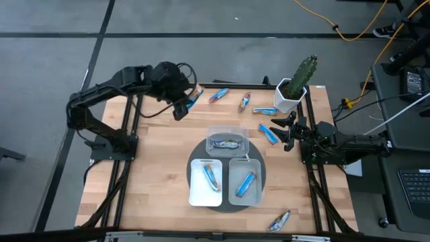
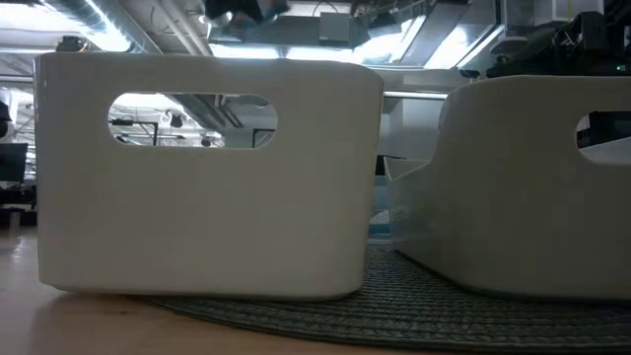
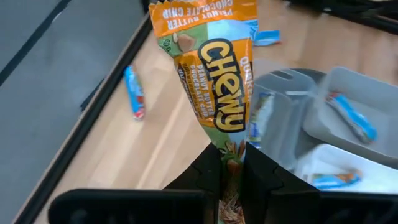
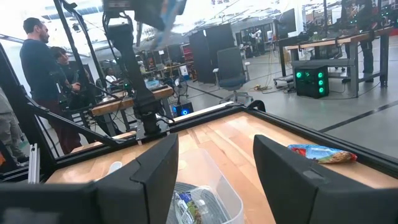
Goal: Pick and place Granola Bars by type
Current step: Put the orange chocolate chip into the transparent bin
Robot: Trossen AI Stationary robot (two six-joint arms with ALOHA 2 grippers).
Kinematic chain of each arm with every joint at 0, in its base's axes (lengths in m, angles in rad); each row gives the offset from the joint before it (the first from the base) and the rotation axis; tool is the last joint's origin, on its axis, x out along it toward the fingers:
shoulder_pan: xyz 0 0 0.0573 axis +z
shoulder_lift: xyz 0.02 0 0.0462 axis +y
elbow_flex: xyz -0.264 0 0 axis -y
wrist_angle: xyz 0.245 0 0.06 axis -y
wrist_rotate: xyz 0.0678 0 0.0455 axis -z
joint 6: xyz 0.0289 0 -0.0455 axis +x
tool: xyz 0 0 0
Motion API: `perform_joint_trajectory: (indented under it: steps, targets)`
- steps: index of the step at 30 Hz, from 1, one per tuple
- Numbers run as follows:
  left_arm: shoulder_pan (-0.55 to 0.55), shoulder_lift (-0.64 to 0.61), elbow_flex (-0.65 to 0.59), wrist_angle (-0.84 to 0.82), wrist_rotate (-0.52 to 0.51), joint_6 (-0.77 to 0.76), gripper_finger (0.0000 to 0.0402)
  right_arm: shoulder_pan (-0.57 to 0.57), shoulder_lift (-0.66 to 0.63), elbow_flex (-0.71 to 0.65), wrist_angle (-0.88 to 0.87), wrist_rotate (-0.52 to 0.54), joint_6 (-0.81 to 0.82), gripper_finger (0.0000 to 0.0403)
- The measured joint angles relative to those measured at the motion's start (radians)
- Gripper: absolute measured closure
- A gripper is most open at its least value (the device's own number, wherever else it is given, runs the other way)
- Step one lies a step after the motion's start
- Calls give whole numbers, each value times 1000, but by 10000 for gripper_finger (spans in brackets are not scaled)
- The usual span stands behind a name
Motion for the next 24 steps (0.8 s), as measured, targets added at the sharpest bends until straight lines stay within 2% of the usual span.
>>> perform_joint_trajectory:
  steps: [13,18,24]
  targets:
    - [-246,-13,0,0,0,-73,377,0,0,0,0,0,0,193]
    - [-334,-13,0,3,-23,-175,378,0,0,0,0,0,0,193]
    - [-440,1,0,4,-100,-315,379,0,0,0,0,0,0,193]
